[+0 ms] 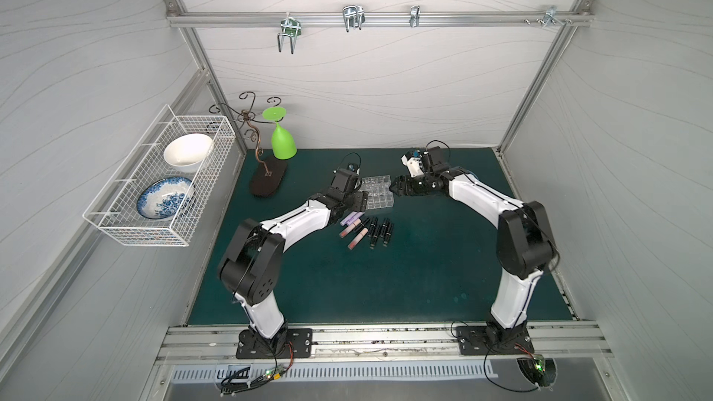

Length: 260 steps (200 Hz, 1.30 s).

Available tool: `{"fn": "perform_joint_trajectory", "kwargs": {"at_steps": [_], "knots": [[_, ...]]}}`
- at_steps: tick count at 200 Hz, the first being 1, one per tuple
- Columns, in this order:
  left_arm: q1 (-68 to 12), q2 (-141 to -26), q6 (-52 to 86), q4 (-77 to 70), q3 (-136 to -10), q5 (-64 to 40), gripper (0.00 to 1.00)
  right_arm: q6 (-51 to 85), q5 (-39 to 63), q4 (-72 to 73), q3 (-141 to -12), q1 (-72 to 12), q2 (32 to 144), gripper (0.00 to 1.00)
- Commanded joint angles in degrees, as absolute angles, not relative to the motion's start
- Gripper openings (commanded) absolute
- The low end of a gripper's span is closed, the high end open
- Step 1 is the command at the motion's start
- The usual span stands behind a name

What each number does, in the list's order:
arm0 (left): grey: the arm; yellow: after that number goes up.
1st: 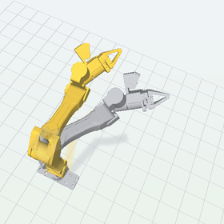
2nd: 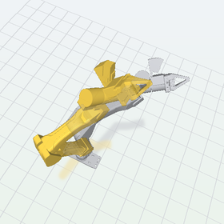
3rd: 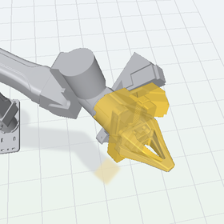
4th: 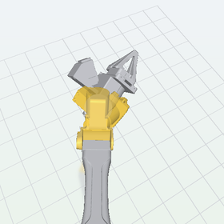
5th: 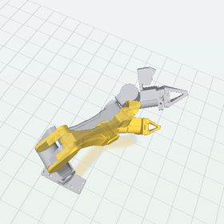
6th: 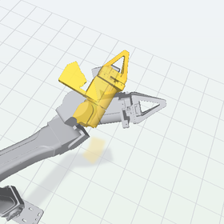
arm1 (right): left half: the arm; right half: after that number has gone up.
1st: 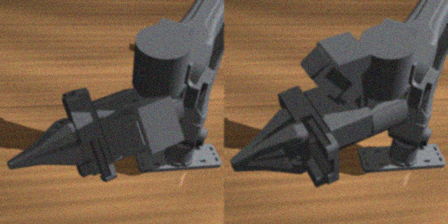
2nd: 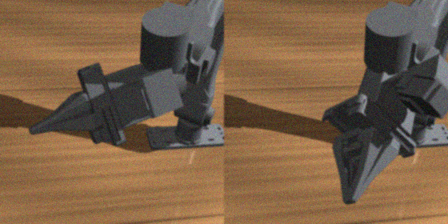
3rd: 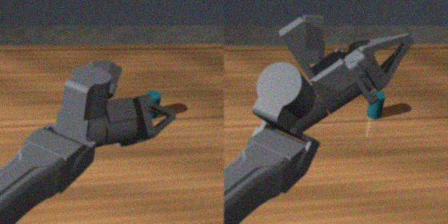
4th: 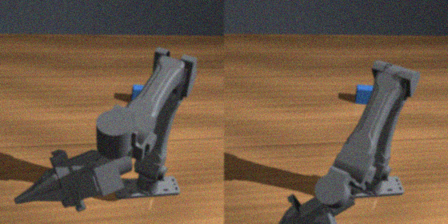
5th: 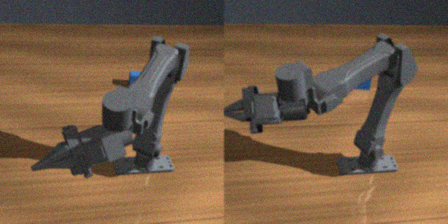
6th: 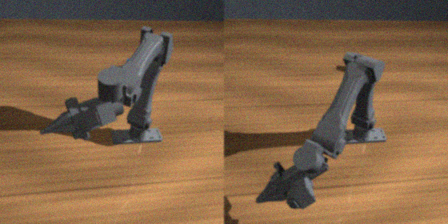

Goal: Arrange the lipsticks in the organizer
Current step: Move the storage box to the center of the board, then pick up the lipstick at the center of the board.

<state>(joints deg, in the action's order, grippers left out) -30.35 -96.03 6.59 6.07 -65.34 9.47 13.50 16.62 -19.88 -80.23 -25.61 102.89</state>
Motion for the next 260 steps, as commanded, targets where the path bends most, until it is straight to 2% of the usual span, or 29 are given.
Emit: {"fn": "perform_joint_trajectory", "kwargs": {"at_steps": [1, 19, 58, 131, 260], "knots": [[-32.4, -92.0, 6.4, 8.7, -64.4, 9.5, 0.82, 13.0, 14.3, -19.0, -74.0, -26.0, 94.6, 0.75], [-34.6, -90.3, 7.8, 12.2, -63.7, 6.9, 0.77, 12.9, 12.5, -20.0, -69.3, -26.0, 88.9, 0.74], [-40.3, -91.4, 9.4, 17.9, -63.9, 5.3, 0.72, 13.9, 10.2, -20.4, -60.0, -26.0, 80.8, 0.63], [-47.5, -105.1, 11.4, 29.4, -76.7, 5.1, 0.65, 13.6, 7.6, -18.6, -54.9, -23.9, 79.9, 0.51], [-48.8, -114.5, 13.3, 32.2, -83.1, 3.2, 0.61, 14.6, 8.2, -16.9, -53.4, -21.8, 80.6, 0.49]]}}
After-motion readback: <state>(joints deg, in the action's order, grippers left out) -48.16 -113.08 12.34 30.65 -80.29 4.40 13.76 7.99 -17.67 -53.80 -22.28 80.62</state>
